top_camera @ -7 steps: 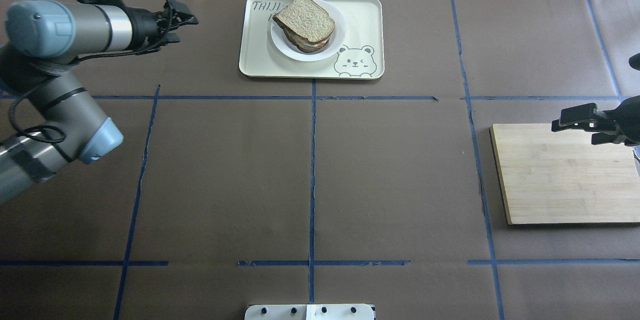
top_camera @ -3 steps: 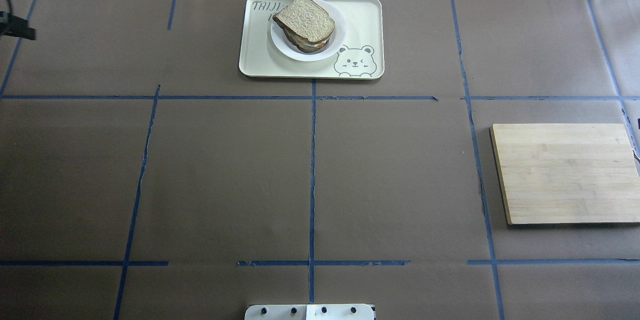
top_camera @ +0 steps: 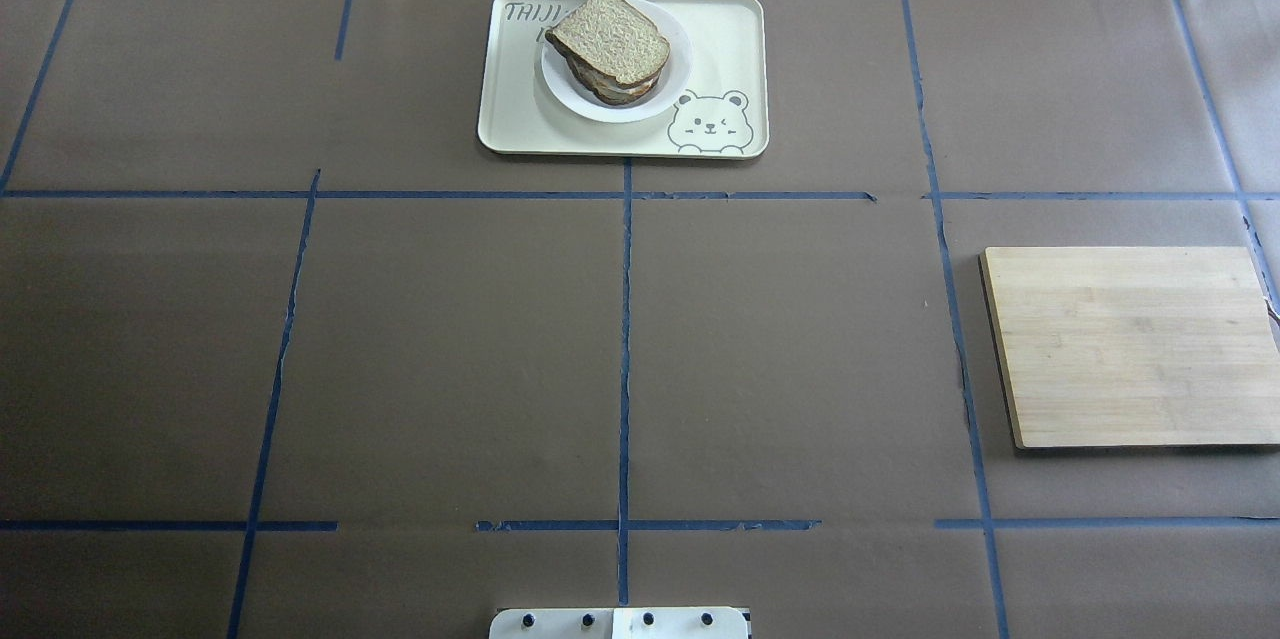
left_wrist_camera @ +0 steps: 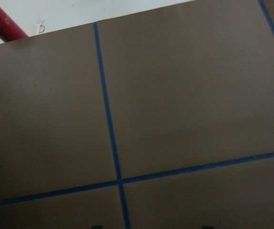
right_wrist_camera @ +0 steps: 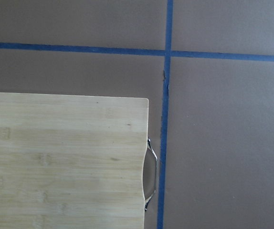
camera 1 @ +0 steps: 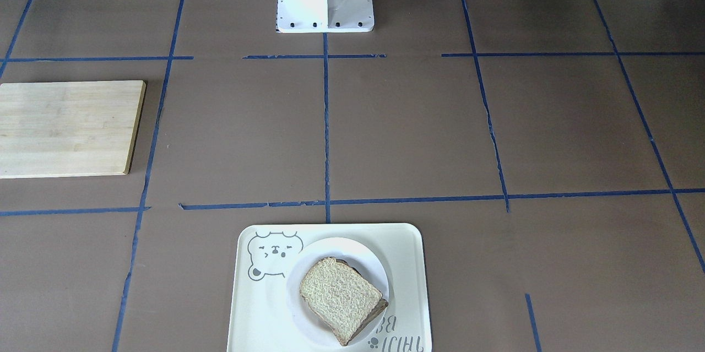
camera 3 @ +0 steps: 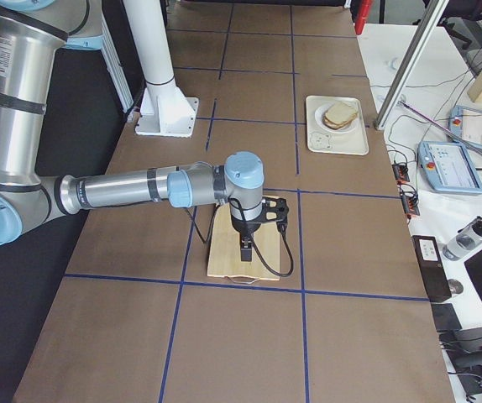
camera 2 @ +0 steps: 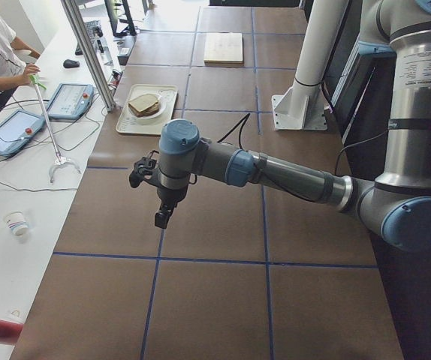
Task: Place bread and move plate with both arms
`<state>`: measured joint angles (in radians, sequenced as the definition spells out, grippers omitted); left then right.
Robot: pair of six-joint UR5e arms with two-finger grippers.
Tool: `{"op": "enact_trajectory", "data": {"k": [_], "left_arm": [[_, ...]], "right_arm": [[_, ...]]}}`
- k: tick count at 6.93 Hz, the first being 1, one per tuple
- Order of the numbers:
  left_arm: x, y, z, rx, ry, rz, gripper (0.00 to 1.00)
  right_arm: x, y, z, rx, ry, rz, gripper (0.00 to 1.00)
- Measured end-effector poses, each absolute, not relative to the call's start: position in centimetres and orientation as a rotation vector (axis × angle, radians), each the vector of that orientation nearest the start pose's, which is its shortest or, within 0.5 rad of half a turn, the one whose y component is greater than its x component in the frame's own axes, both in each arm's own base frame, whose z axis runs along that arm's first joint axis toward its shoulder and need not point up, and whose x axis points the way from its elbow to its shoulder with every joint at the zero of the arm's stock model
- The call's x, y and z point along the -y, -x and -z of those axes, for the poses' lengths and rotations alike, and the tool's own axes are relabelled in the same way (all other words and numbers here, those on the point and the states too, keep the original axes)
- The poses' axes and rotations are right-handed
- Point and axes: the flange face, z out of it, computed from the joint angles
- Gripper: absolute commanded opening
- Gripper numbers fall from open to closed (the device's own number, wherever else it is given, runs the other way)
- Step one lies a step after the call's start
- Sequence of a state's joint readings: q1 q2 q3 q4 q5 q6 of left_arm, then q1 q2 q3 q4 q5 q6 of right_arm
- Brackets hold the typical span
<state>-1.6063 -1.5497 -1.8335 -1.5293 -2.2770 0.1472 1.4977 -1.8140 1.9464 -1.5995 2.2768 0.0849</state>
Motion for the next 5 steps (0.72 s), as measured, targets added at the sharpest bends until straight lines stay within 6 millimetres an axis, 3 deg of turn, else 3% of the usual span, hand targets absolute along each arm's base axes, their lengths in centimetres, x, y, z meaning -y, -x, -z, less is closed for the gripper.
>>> {"op": "enact_trajectory", "data": {"k": [2,5], "left_arm": [[45.5,9.1,-58.9,-0.708,-0.154,-0.189,1.00],[43.9,9.0,-61.0,-0.725,-0.091,-0.151,1.00]], "right_arm": [[38.7,-5.9,-62.1,0.728,-0.025,0.070,0.99],[37.4,-6.1,-64.0,0.801,-0.017,0.119,0.99]]}}
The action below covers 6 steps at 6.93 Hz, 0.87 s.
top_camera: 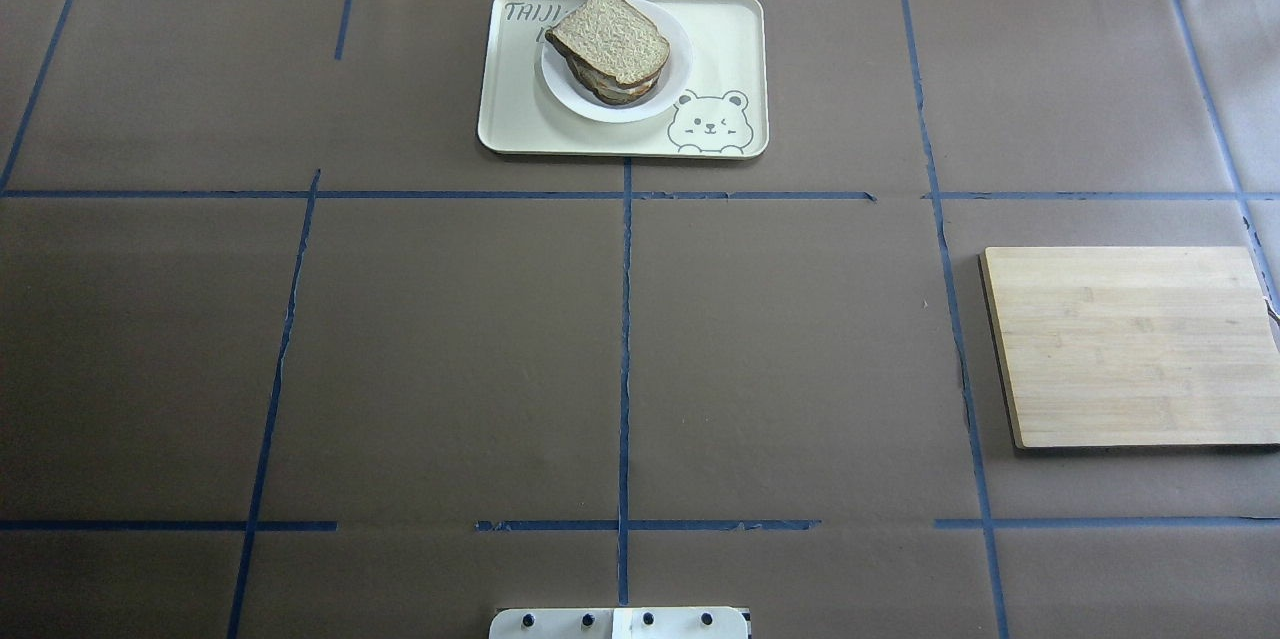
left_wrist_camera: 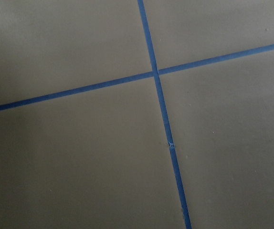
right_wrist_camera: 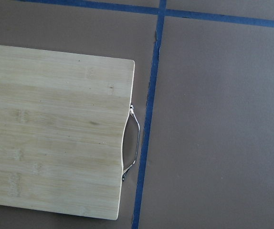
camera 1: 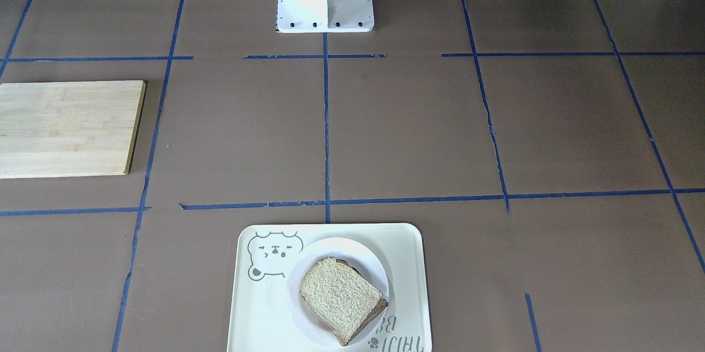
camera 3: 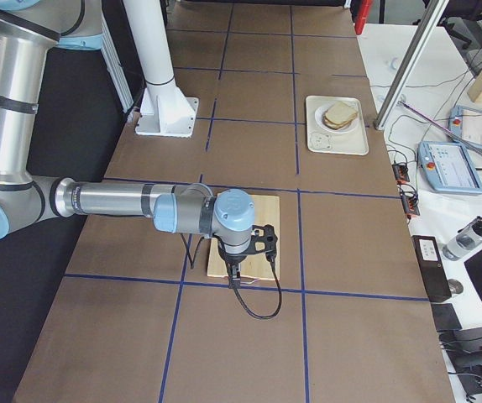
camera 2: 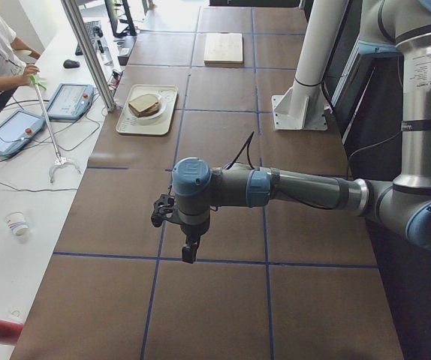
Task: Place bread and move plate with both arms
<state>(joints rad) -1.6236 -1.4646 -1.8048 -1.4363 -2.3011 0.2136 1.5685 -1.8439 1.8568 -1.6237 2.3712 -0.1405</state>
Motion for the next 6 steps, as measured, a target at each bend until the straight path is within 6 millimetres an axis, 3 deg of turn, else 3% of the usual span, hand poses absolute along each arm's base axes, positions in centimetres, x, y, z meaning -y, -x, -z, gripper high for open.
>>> {"op": "enact_trajectory", "data": {"k": [3,6], "left_arm": [[43.5,8.6,-62.1,-0.761,-0.041,-0.095,1.00],[43.0,8.5,-64.1,-0.770,-0.050,-0.204,1.00]], "right_arm": [[37.5,-6.0,-63.9,0.804,-0.024,0.126,0.99],[37.6,-6.0,-63.7,0.808,-0.028,0.128,0.99]]}}
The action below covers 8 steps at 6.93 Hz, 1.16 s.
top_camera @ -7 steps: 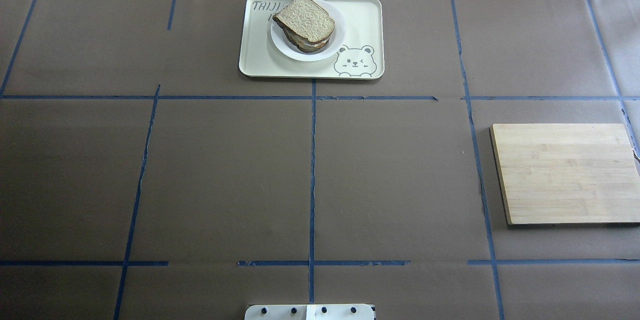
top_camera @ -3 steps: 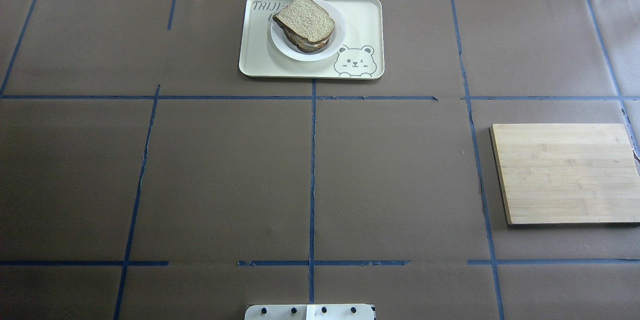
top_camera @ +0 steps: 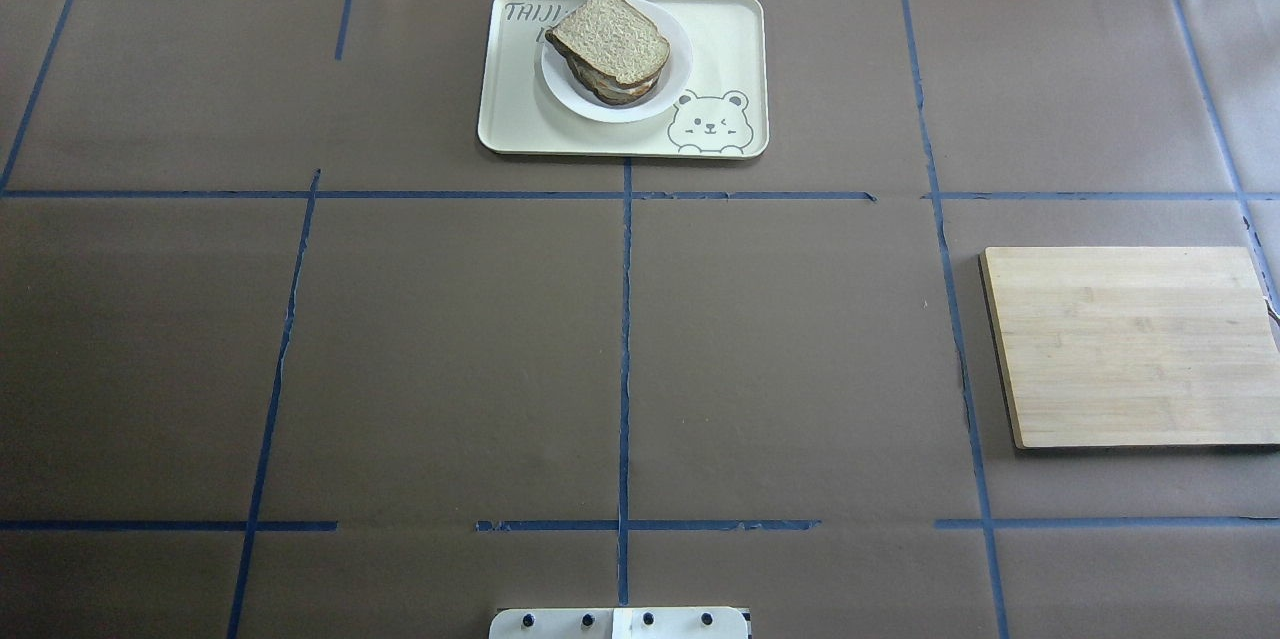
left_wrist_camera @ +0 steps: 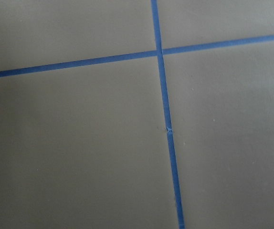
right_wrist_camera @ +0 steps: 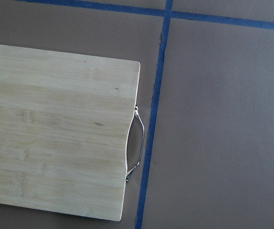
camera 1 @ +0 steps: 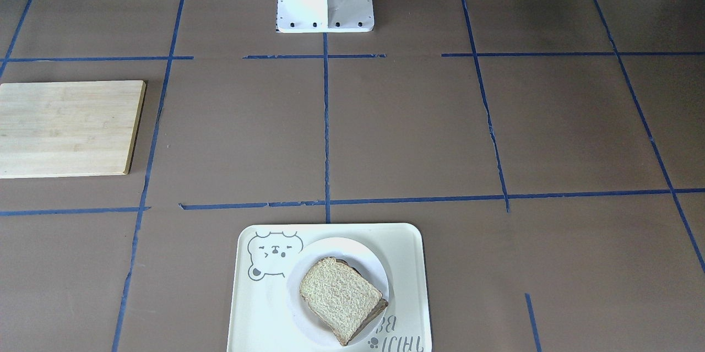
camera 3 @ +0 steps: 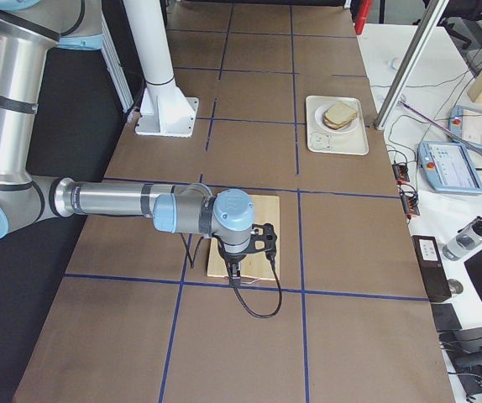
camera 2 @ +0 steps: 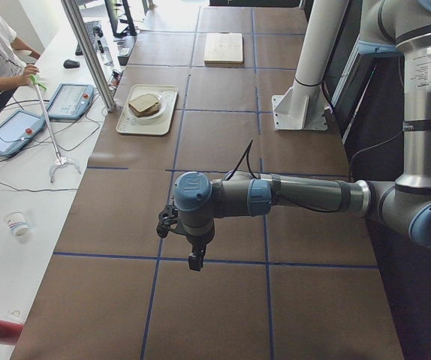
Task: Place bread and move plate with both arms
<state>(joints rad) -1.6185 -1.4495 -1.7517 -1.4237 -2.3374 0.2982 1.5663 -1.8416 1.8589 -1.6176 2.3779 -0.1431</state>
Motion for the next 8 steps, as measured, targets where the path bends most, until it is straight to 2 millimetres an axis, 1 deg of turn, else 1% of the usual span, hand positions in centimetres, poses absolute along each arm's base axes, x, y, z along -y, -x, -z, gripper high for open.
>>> {"op": "enact_trajectory", "data": {"k": [2,4,8], "left_arm": [[42.7,8.3,-64.7,-0.790,-0.026,-0.169,1.00],[42.0,8.3,-65.4,-0.796,0.004,-0.112,1.00],[41.4,8.2,-65.8,-0.797,0.012,-0.105,1.00]], "right_arm": [[37.6,-6.0,-63.7,0.809,-0.030,0.131,0.99],[37.6,-6.0,-63.7,0.809,-0.031,0.128,0.99],[37.6,-5.9,-63.9,0.809,-0.029,0.130,0.99]]}}
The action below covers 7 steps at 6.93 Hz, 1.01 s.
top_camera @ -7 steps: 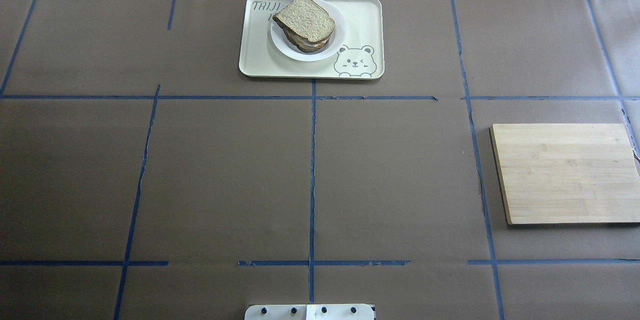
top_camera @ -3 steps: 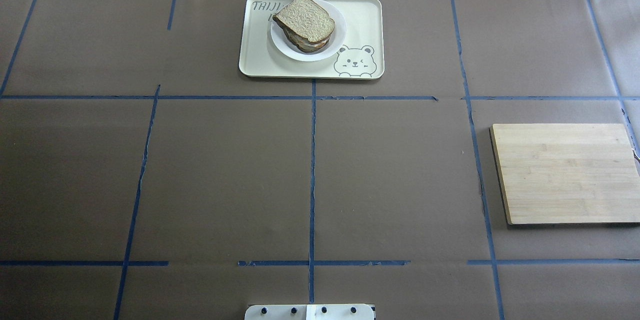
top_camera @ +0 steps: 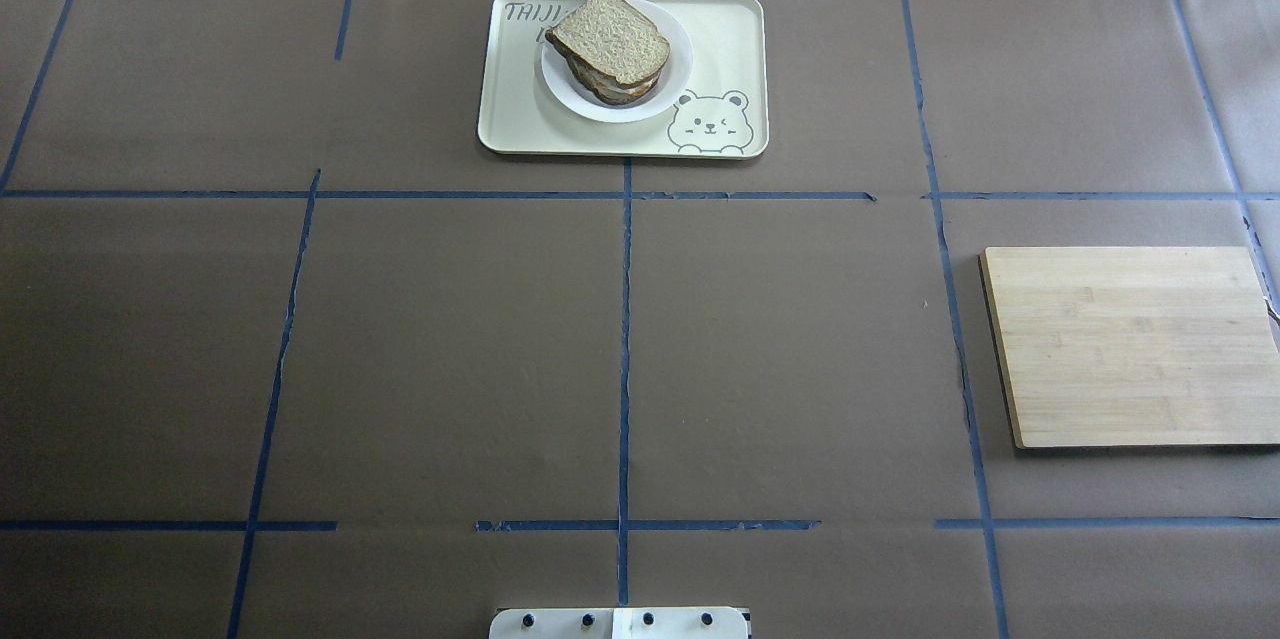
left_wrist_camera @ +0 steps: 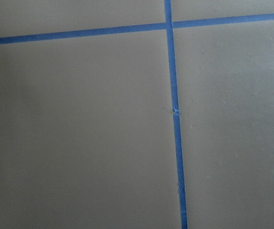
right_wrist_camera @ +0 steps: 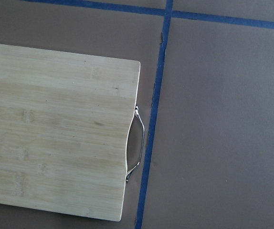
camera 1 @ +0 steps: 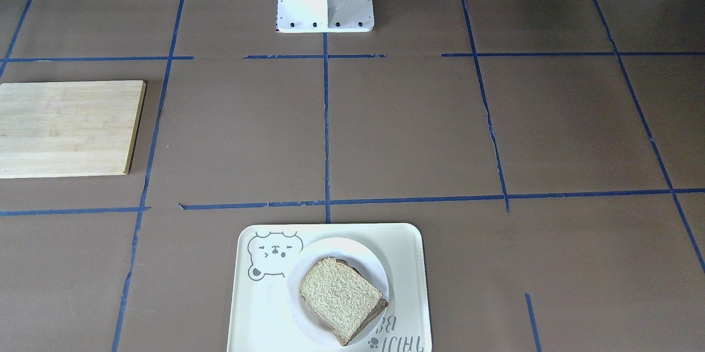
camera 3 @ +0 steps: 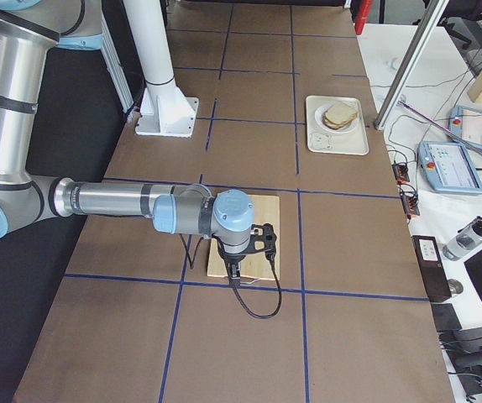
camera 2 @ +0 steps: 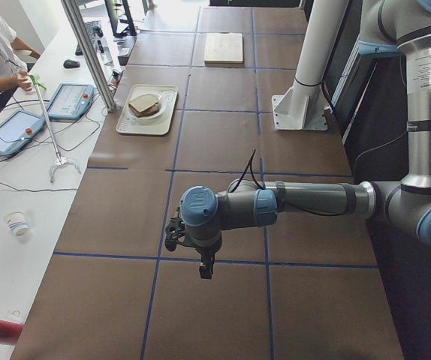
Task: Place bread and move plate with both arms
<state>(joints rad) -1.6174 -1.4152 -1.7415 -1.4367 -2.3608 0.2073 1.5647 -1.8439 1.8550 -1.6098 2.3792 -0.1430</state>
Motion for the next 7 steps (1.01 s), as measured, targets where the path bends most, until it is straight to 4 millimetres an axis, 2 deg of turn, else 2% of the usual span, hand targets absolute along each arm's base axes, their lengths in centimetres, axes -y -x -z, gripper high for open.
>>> {"op": "enact_trajectory", "data": {"k": [5,7], "left_arm": [[42.0,8.2,-64.2,-0.794,-0.020,-0.121,1.00],[42.0,8.2,-64.5,-0.793,-0.016,-0.120,1.00]], "right_arm": [[37.8,-5.2,-63.7,0.809,-0.023,0.141,0.99],[38.4,-4.8,-62.4,0.798,-0.045,0.164,0.99]]}}
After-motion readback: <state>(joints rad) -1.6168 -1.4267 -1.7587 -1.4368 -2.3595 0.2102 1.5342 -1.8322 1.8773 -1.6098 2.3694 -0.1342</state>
